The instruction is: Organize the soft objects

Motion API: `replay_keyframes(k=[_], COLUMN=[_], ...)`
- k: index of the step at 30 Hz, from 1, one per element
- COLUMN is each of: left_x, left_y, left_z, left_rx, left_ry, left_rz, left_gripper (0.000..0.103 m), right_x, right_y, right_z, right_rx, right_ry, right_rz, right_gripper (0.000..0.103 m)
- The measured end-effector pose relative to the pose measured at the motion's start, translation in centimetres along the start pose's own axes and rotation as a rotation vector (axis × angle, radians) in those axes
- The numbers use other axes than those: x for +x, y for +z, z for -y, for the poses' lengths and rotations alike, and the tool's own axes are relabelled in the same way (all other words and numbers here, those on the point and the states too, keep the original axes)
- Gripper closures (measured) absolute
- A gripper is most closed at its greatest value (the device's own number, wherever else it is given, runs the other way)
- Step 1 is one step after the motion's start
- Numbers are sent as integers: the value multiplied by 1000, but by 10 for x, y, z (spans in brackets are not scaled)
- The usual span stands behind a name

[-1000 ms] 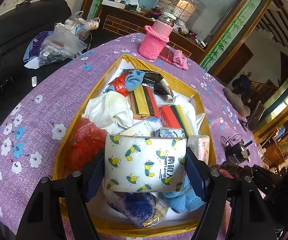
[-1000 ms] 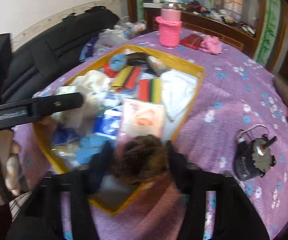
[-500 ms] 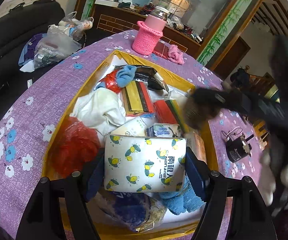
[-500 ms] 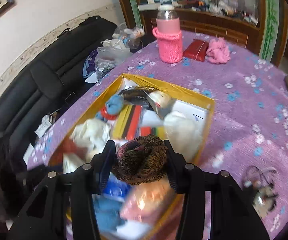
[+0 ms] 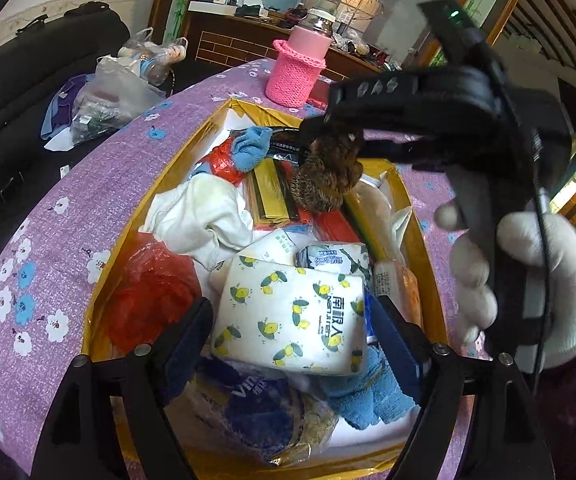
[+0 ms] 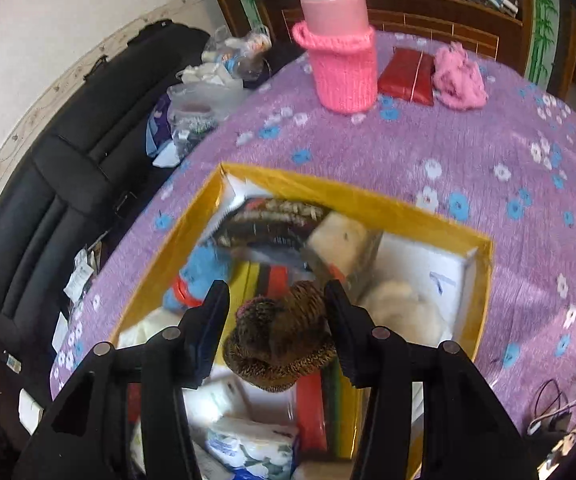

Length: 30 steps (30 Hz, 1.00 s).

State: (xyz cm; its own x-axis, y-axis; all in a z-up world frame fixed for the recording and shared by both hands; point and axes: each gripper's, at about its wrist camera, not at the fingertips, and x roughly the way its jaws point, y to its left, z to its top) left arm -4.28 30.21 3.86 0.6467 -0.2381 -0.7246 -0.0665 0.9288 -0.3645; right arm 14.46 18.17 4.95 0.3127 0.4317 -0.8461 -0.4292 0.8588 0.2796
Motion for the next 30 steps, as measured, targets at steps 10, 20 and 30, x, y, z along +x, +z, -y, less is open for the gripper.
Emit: replay_keyframes(k=[10,20,30], left_x=[-28,-61,-90], left_y=[-4,-27,-45], left_z=[15,57,99], left_rx=[38,136,206], left_ry=[61,179,234], left_rz=[98,190,236], left_gripper=[20,14,12], right_x=[-79,-127,-152], right_y=[-25,-99,-145], right_z=[7,33,67], right_rx=[19,75,122], right_ry=[15,29,16], right_rz=[165,235,267], right_gripper=[46,37,37])
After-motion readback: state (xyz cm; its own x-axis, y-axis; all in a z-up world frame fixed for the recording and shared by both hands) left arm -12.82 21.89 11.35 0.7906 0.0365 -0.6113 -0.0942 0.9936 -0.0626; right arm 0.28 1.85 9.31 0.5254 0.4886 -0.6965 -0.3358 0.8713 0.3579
